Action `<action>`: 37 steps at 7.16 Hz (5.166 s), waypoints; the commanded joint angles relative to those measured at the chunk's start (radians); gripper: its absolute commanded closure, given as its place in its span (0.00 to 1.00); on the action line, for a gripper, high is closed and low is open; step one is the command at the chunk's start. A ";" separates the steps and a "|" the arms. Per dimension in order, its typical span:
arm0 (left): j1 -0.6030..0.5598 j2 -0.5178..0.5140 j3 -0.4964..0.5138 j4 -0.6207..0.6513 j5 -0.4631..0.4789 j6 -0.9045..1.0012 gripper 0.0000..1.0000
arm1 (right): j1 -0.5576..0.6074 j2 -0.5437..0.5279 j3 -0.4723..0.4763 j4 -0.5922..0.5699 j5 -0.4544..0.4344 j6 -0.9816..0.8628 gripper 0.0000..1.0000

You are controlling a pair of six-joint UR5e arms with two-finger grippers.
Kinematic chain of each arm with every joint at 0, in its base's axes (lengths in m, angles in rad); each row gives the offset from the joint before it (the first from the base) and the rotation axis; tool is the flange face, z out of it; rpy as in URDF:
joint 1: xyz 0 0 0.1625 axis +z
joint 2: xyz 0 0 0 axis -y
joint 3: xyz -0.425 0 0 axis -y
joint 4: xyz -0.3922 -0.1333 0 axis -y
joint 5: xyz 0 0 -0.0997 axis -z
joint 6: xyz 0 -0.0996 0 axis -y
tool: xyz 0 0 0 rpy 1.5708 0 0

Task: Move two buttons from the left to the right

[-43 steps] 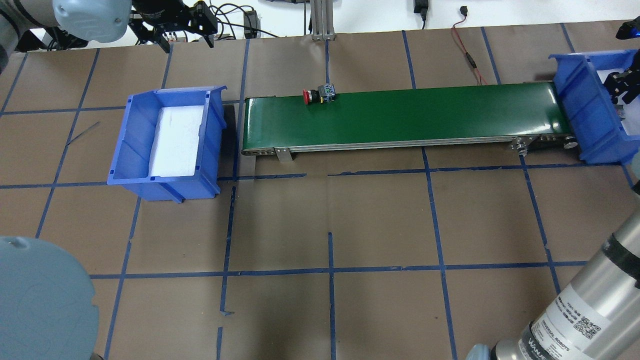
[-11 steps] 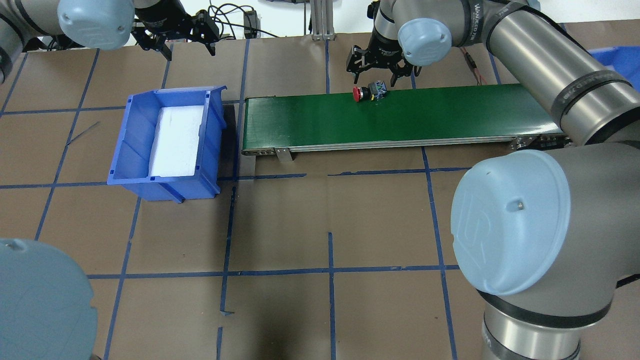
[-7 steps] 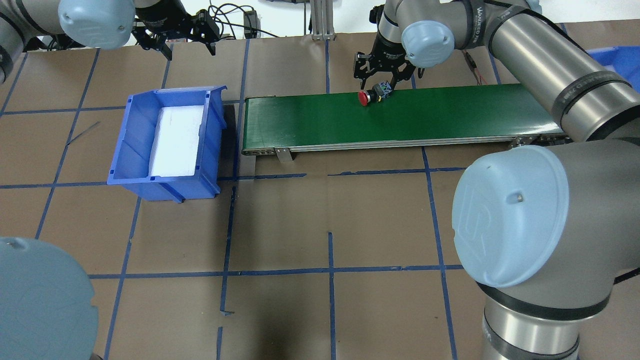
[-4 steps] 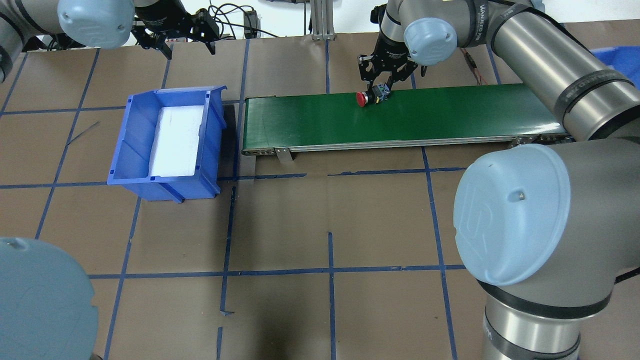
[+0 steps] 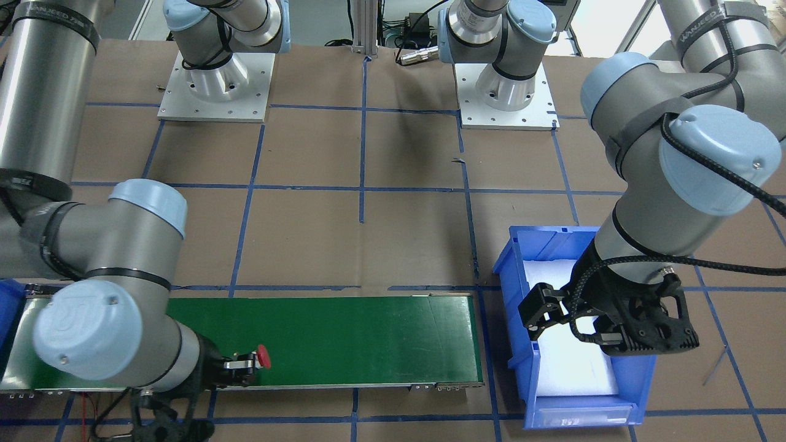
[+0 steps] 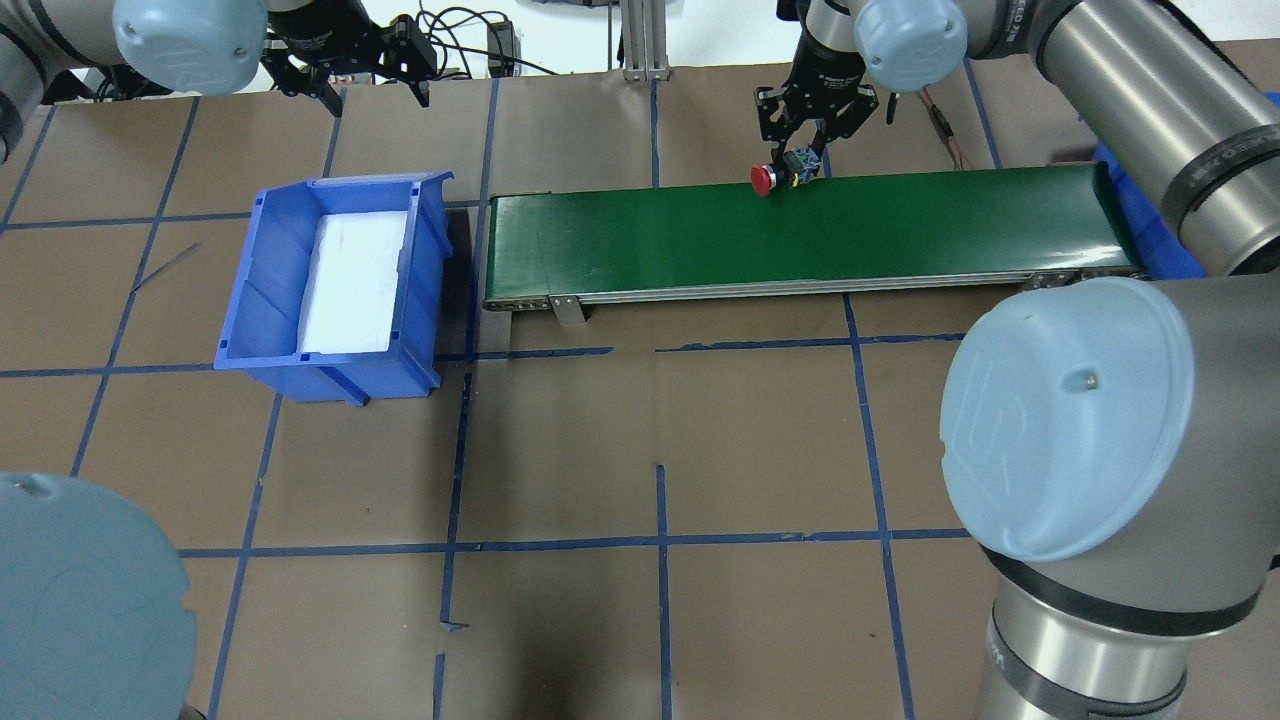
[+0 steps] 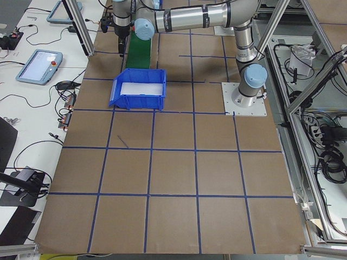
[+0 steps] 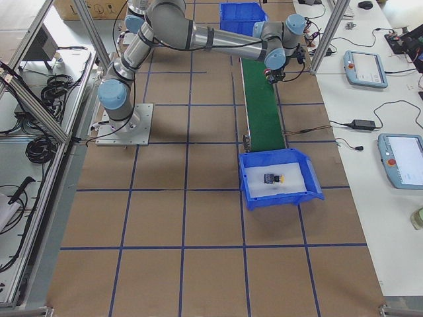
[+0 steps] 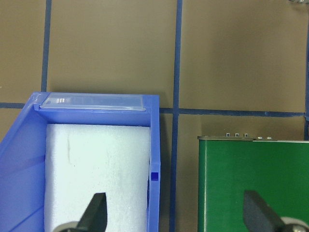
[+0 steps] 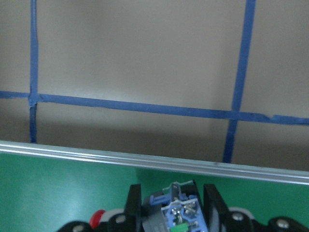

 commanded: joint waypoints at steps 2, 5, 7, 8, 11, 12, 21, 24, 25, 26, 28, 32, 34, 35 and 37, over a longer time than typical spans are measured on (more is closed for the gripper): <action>0.000 0.000 0.000 0.000 0.000 0.001 0.00 | -0.241 -0.063 -0.016 0.096 -0.039 -0.344 0.92; 0.002 0.000 0.002 0.000 0.000 0.001 0.00 | -0.482 -0.089 -0.025 0.107 -0.132 -0.754 0.92; 0.000 0.000 0.002 -0.002 0.000 0.001 0.00 | -0.539 -0.095 -0.062 0.145 -0.126 -0.817 0.92; 0.000 0.000 0.002 -0.002 0.000 0.001 0.00 | -0.539 -0.091 -0.079 0.144 -0.123 -0.832 0.91; 0.000 0.000 0.002 -0.002 0.000 0.001 0.00 | -0.576 -0.056 -0.093 0.130 -0.123 -0.840 0.91; 0.000 0.001 0.000 -0.002 0.000 0.001 0.00 | -0.611 -0.010 -0.126 0.125 -0.123 -0.838 0.91; 0.002 0.009 -0.007 -0.003 0.002 0.004 0.00 | -0.578 0.250 -0.321 0.012 -0.086 -0.823 0.90; 0.002 0.009 -0.006 -0.003 0.002 0.004 0.00 | -0.576 0.248 -0.323 0.018 -0.086 -0.823 0.83; 0.003 0.009 -0.006 -0.003 0.002 0.004 0.00 | -0.576 0.248 -0.323 0.021 -0.080 -0.828 0.45; 0.003 0.009 -0.006 -0.003 0.002 0.004 0.00 | -0.581 0.254 -0.323 0.021 -0.062 -0.834 0.27; 0.024 0.012 -0.006 -0.006 -0.002 0.007 0.00 | -0.584 0.251 -0.323 0.022 -0.060 -0.834 0.24; 0.028 0.012 -0.009 -0.009 -0.005 0.007 0.00 | -0.531 0.118 -0.334 0.146 -0.059 -0.825 0.15; 0.023 0.018 -0.018 -0.012 -0.002 0.007 0.00 | -0.365 0.049 -0.332 0.202 -0.070 -0.717 0.13; 0.028 0.020 -0.018 -0.021 -0.002 0.007 0.00 | -0.293 0.017 -0.328 0.243 -0.076 -0.653 0.13; 0.026 0.021 -0.018 -0.025 0.000 0.007 0.00 | -0.173 -0.055 -0.317 0.359 -0.076 -0.474 0.13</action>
